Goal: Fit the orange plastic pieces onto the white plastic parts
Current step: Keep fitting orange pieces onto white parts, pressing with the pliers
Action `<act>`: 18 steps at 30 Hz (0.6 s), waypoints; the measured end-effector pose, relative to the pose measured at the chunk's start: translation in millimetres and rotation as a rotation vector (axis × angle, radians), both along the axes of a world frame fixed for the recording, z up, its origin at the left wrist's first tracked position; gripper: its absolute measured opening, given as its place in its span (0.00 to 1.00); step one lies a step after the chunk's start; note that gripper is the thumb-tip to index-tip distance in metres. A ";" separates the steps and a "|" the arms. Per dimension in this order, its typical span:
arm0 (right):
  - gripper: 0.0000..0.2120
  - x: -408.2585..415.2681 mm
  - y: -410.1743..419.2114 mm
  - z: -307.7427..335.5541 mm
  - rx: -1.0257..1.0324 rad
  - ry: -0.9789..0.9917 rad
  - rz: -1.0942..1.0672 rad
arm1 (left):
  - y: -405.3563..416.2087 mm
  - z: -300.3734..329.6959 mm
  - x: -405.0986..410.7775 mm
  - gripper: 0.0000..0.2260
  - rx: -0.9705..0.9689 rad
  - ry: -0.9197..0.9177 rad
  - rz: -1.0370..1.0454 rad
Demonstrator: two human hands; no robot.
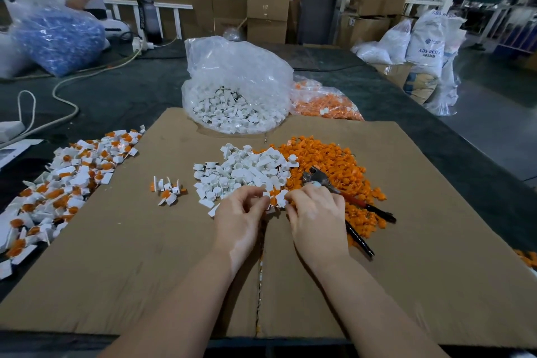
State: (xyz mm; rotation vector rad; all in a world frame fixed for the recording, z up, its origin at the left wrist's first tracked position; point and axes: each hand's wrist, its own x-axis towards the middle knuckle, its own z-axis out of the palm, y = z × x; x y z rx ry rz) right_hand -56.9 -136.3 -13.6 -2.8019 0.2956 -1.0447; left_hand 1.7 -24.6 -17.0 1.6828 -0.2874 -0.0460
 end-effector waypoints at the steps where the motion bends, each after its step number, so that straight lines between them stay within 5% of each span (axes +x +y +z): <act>1: 0.10 0.8 0.5 -2.5 -0.018 -0.004 -0.015 | 0.6 -0.2 -2.0 0.05 -0.008 -0.009 0.023; 7: 0.12 1.9 0.6 -10.2 -0.039 -0.025 -0.093 | 24.3 5.7 9.4 0.05 -0.024 -0.123 0.230; 12: 0.12 2.1 1.8 -12.0 -0.076 -0.008 -0.166 | 66.5 3.3 47.4 0.08 0.335 -0.204 0.511; 18: 0.11 2.9 1.7 -13.6 -0.098 0.006 -0.195 | 81.6 -1.8 60.2 0.11 0.534 -0.141 0.556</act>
